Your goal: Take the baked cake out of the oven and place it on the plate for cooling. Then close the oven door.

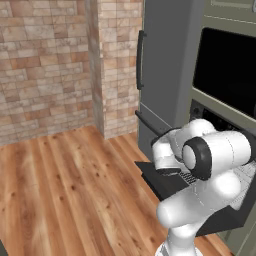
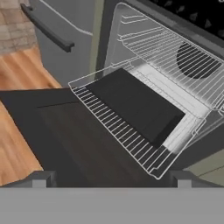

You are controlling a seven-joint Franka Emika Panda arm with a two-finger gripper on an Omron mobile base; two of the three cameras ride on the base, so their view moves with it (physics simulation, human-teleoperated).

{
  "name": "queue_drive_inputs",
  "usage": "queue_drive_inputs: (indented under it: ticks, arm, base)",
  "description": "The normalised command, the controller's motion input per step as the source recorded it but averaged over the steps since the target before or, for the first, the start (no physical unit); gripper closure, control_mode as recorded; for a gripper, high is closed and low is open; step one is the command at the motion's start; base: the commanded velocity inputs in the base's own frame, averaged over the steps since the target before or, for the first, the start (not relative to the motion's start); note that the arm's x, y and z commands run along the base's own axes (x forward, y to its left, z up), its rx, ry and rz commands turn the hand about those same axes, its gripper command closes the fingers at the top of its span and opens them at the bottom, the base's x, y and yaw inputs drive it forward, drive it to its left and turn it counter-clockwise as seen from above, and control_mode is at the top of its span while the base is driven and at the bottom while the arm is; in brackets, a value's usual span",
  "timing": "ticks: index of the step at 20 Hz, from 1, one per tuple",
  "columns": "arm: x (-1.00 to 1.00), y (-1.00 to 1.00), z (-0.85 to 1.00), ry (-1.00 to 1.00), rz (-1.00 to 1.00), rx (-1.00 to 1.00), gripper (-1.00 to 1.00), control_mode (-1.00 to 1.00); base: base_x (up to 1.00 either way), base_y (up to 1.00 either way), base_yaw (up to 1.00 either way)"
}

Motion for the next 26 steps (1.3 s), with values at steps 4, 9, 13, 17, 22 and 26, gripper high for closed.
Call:
queue_drive_inputs:
  ticks: [4,9,13,17,22,26]
  arm:
    - [0.81,0.20,-0.66,-0.03,-0.23,0.04,-1.00,-1.00]
    - [0.85,-0.08,-0.74,-0.05,-0.28,0.12,-1.00,-1.00]
    - [0.68,-0.18,-0.63,-0.09,-0.35,0.05,-1.00,-1.00]
    - [0.45,-0.34,-0.47,-0.09,-0.41,0.00,-1.00,-1.00]
    - [0.31,-0.35,-0.30,-0.10,-0.37,-0.01,-1.00,-1.00]
    - [0.36,-0.30,-0.18,-0.01,-0.35,-0.01,-1.00,-1.00]
  base:
    - [0.00,0.00,0.00]
    - [0.00,0.00,0.00]
    - [0.00,0.00,0.00]
    - [0.00,0.00,0.00]
    - [0.00,0.00,0.00]
    - [0.00,0.00,0.00]
